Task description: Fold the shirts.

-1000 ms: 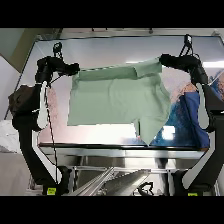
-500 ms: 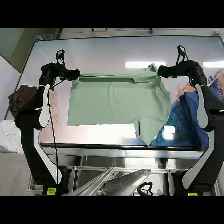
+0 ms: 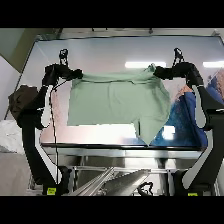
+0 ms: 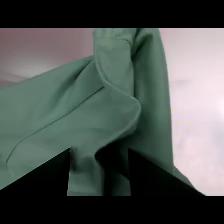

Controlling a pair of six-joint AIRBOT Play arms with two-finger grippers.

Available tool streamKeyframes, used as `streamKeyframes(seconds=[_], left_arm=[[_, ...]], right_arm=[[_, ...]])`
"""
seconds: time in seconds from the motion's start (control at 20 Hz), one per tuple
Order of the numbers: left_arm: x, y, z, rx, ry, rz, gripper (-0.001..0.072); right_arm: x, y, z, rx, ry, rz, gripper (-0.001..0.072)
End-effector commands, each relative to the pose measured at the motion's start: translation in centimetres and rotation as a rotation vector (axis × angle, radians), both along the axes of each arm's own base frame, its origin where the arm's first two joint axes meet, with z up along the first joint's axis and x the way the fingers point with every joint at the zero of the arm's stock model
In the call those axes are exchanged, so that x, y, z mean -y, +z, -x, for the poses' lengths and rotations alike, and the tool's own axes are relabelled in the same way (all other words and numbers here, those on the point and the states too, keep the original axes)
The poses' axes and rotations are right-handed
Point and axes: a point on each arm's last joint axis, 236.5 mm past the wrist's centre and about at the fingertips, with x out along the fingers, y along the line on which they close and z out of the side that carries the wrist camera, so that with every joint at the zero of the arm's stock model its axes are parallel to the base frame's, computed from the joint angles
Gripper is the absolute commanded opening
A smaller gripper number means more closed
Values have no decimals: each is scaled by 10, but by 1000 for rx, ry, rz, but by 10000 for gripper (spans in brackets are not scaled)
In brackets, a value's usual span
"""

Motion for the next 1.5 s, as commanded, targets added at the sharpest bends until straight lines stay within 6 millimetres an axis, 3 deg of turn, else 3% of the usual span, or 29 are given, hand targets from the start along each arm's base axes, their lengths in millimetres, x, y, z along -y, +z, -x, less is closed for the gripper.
streamKeyframes(seconds=[0.0, 0.1, 0.2, 0.25, 0.35, 0.45, 0.55, 0.65, 0.8, 0.85, 0.9, 1.0, 1.05, 1.1, 1.2, 1.25, 1.3, 1.35, 1.45], left_arm=[[3, 22, 9, -49, -36, 3, 695], [-13, 53, 23, -89, -39, 5, 695], [-41, 80, 49, -128, -4, 10, 694], [-56, 85, 69, -169, 20, 17, 694], [-77, 69, 124, -333, 65, 56, 694], [-84, 28, 187, -522, 98, 105, 694], [-64, -5, 226, -618, 87, 221, 694], [-34, -25, 248, -677, 42, 335, 694], [-28, -41, 269, -736, 34, 341, 694], [-27, -42, 273, -750, 30, 344, 693], [-25, -43, 277, -765, 27, 349, 693], [-21, -44, 286, -797, 17, 358, 689], [-15, -45, 292, -817, 2, 358, 586], [-11, -46, 297, -836, -9, 358, 526], [-9, -48, 301, -847, -11, 363, 526], [-10, -48, 299, -839, -8, 360, 447], [-11, -48, 297, -826, -6, 356, 157], [-13, -47, 295, -813, -6, 351, 59], [-13, -44, 293, -806, -10, 348, 16]], right_arm=[[14, 39, 8, 24, 29, 36, 400], [61, 75, 28, -17, -28, 118, 402], [108, 103, 60, -74, -62, 212, 402], [123, 111, 80, -122, -69, 219, 402], [133, 109, 130, -263, -54, 160, 402], [128, 92, 181, -408, -34, 62, 402], [113, 85, 212, -448, -47, -87, 402], [105, 82, 232, -461, -71, -189, 402], [98, 65, 267, -528, -78, -215, 403], [91, 55, 280, -564, -79, -229, 414], [85, 42, 293, -601, -87, -245, 518], [71, 13, 312, -663, -106, -262, 527], [61, -5, 322, -686, -108, -259, 526], [49, -20, 328, -702, -101, -258, 526], [23, -37, 333, -717, -63, -266, 522], [12, -46, 335, -739, -38, -257, 520], [2, -56, 338, -766, -17, -251, 520], [-7, -64, 342, -798, -2, -258, 520], [-20, -72, 347, -830, 31, -289, 505]])
